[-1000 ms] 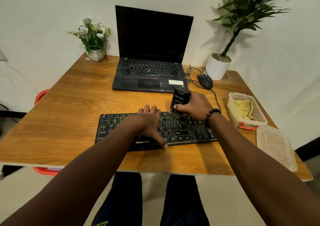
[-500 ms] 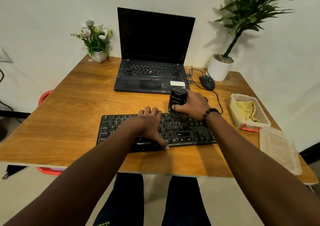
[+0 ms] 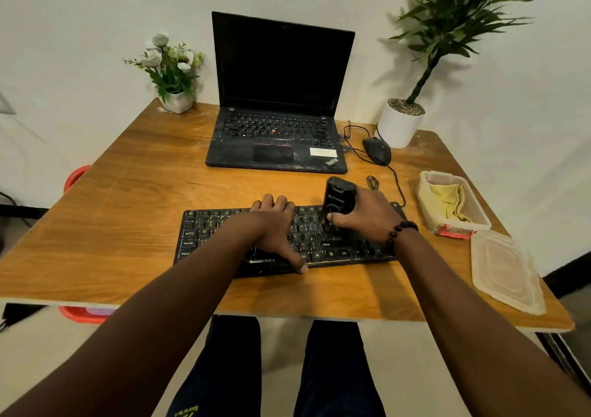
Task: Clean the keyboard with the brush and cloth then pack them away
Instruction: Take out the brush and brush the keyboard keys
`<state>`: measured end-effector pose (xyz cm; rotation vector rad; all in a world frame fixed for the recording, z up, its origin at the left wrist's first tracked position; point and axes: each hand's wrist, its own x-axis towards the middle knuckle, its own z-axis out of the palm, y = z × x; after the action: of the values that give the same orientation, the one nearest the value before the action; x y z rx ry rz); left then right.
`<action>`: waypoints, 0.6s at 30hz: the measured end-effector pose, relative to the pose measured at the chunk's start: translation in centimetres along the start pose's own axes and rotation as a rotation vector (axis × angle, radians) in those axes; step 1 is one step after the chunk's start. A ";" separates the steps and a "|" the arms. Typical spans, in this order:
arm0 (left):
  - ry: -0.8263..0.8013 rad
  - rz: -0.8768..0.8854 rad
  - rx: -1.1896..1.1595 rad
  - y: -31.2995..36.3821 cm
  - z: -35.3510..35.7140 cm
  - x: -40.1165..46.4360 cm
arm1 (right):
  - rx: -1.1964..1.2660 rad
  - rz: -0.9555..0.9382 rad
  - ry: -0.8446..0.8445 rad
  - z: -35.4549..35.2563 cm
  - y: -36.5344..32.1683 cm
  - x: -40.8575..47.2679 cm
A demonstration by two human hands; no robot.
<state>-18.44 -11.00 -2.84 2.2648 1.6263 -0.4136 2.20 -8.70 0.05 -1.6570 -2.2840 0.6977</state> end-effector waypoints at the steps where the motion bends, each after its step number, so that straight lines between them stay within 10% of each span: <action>1: -0.003 0.000 0.001 0.0 0.0 0.0 | -0.014 -0.007 -0.031 0.0 -0.2 -0.3; 12: 0.004 -0.018 -0.012 0.1 0.4 0.2 | 0.160 0.114 0.346 2.1 -0.7 -1.2; 18: -0.012 -0.021 0.015 0.3 0.0 0.3 | 0.187 0.149 0.173 0.8 1.2 -2.7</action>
<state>-18.07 -10.87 -2.94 2.2531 1.6484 -0.4445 3.72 -11.18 -1.03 -1.7368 -1.9313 0.7428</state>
